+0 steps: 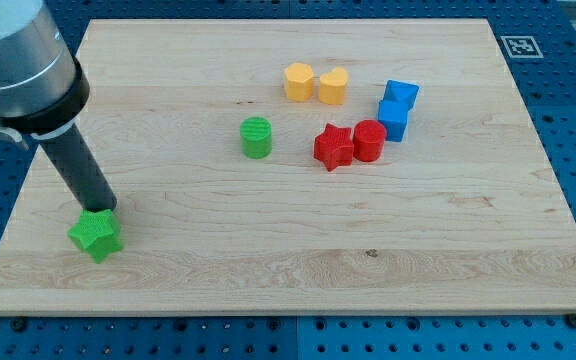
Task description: Move the red star close to the red circle
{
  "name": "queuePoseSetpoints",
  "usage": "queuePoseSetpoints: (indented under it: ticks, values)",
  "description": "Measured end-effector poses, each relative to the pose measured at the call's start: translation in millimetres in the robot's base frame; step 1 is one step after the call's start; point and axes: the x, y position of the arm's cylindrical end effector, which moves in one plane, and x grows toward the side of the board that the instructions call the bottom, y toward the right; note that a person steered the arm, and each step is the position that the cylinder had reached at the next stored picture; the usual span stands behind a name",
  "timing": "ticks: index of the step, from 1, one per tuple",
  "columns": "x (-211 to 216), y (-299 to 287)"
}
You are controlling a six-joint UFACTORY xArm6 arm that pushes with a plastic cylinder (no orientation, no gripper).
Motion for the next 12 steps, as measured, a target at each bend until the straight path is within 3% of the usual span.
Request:
queuePoseSetpoints:
  ticks: [11,12]
  values:
    - [-2,28]
    - [-6,66]
